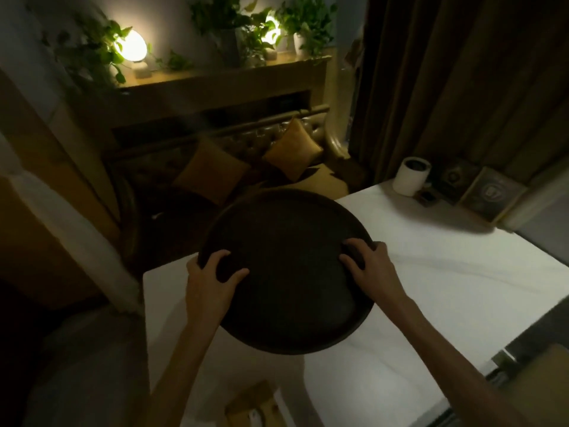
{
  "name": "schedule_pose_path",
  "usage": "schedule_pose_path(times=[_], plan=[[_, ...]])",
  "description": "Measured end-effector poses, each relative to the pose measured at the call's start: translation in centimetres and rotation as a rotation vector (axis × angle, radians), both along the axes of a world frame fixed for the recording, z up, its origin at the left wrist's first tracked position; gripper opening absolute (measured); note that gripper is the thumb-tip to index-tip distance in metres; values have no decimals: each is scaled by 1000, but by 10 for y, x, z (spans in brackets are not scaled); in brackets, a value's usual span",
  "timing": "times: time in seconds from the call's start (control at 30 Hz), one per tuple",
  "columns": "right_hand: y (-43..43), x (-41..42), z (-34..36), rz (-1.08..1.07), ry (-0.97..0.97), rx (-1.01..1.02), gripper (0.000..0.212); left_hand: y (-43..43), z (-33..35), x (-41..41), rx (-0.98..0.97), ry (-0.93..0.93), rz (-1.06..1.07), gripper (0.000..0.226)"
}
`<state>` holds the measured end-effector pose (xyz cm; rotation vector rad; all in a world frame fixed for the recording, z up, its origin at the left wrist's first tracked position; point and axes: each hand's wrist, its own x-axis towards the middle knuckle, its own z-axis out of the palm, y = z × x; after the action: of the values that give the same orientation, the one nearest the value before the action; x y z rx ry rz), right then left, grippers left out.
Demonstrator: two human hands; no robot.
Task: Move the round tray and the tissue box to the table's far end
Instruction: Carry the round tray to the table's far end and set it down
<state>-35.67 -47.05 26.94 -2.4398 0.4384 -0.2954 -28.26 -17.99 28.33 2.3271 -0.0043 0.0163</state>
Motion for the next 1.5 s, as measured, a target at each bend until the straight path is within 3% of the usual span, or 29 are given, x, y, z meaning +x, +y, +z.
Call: schedule_pose_path(times=[0.23,0.4,0.67,0.9,1.23,1.4,1.5], plan=[[-76,-12,-5,-72,44,-28,37,-75,-19,9,-31,-84,-92,54],[-161,3,-26,-65,38,-13,45,-158,-40,20,1,-74,-120,46],[-319,50,-57,40,61,43,47,-312,-61,36,56,32,56,65],[-404,68,-58,101,161,16,38,-394,-60,35,62,169,180,76],[-498,42,-64,-104,194,-140,35,-498,-89,55,61,140,-31,74],[-573,26,-110,-177,163,-36,33,-579,-117,55,128,87,-146,68],[-619,17,-152,-200,184,43,30,-630,-144,55,234,146,-176,67]])
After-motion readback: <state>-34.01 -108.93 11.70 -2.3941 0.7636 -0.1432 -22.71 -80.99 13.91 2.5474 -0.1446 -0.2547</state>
